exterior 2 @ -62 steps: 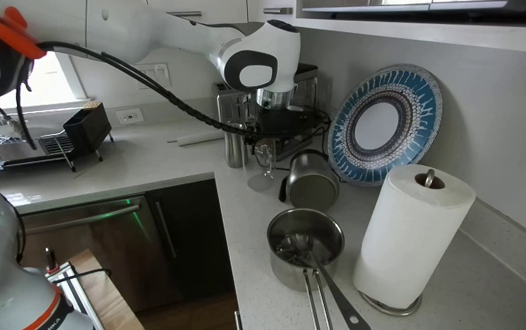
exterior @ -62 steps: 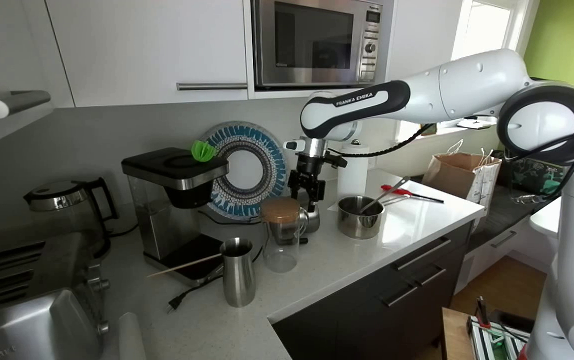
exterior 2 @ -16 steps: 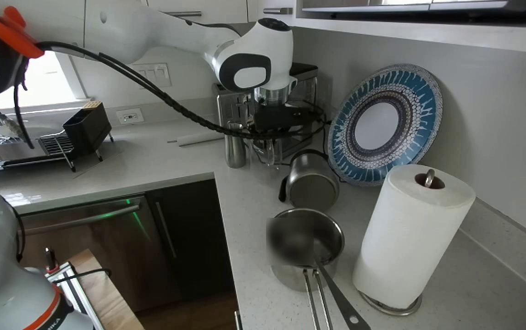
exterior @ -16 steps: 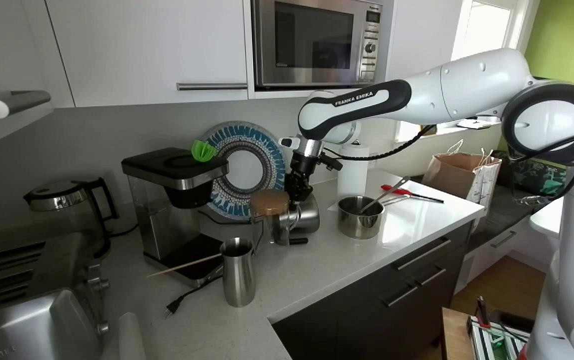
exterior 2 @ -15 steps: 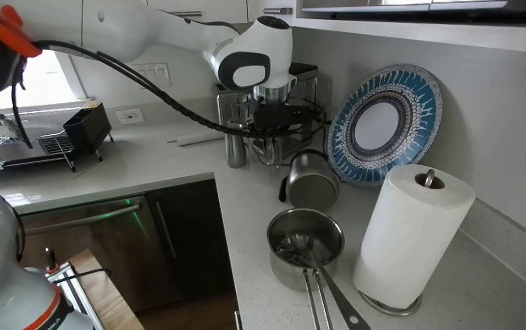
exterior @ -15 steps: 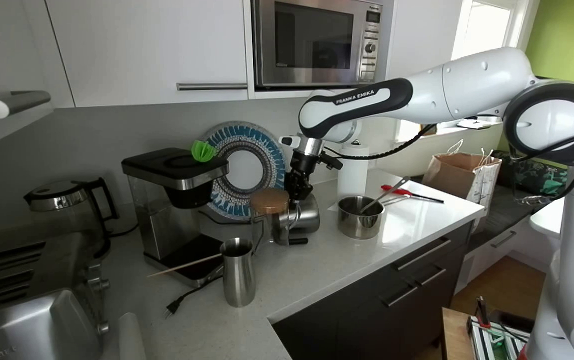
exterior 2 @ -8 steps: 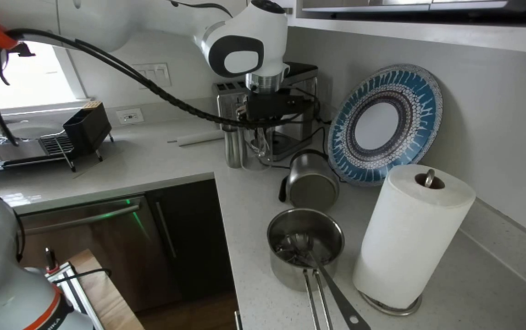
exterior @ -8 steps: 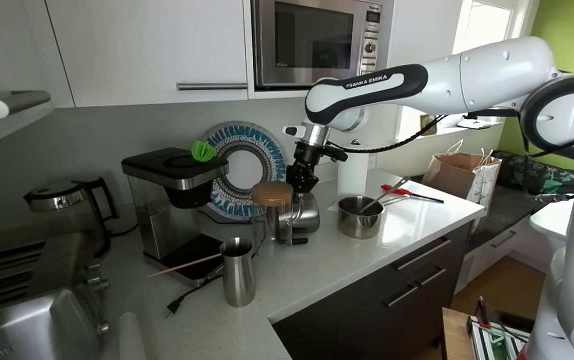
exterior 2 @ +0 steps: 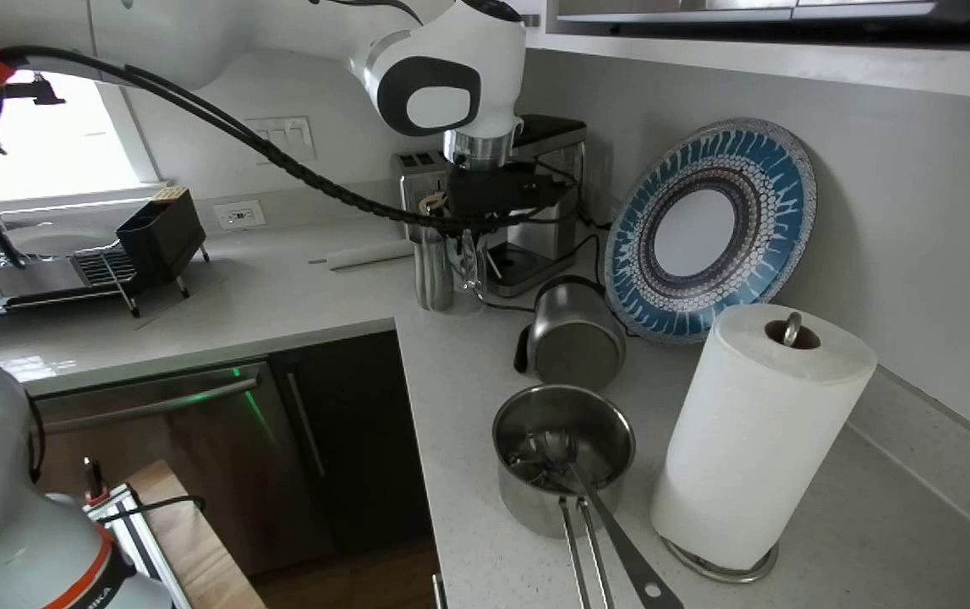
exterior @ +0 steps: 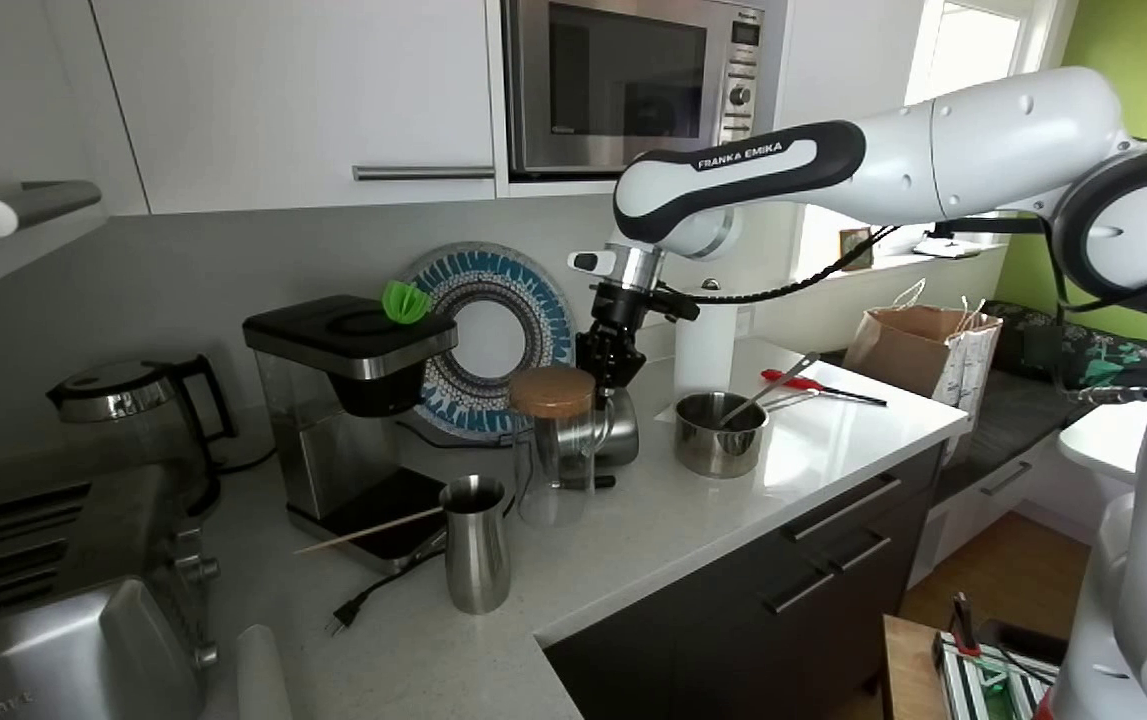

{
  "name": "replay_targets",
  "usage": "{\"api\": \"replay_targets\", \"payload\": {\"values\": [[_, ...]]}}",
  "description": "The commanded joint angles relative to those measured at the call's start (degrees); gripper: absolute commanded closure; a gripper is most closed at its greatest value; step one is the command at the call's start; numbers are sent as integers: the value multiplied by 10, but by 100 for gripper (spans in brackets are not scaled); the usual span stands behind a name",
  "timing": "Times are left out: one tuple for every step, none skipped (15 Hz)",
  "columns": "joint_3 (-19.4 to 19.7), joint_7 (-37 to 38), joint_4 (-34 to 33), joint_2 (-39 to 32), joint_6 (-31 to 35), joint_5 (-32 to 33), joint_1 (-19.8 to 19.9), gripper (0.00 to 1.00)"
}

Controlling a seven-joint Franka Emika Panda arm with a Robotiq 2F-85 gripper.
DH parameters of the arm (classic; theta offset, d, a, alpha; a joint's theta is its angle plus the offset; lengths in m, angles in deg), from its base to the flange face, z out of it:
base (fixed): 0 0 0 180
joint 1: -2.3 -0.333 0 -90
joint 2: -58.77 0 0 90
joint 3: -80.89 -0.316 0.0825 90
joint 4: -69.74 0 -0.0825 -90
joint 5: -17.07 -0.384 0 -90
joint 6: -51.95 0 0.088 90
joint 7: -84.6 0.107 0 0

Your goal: Pick up the clear jug and place it next to the dish rack on the kitchen counter

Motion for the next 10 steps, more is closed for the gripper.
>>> {"api": "replay_targets", "payload": {"values": [[2, -24, 14, 22, -15, -7, -7, 94], [2, -28, 14, 22, -18, -8, -9, 94], [1, -30, 14, 23, -20, -7, -10, 94], [1, -34, 15, 23, -19, -7, -12, 94], [0, -36, 15, 21, -16, -7, -15, 94], [-1, -37, 16, 20, -16, -6, -17, 94], [-2, -39, 17, 21, -18, -4, -19, 94], [-4, -42, 17, 21, -19, -3, -22, 94], [-5, -46, 19, 22, -21, -3, -24, 94], [-7, -51, 22, 24, -21, -3, -27, 94]]}}
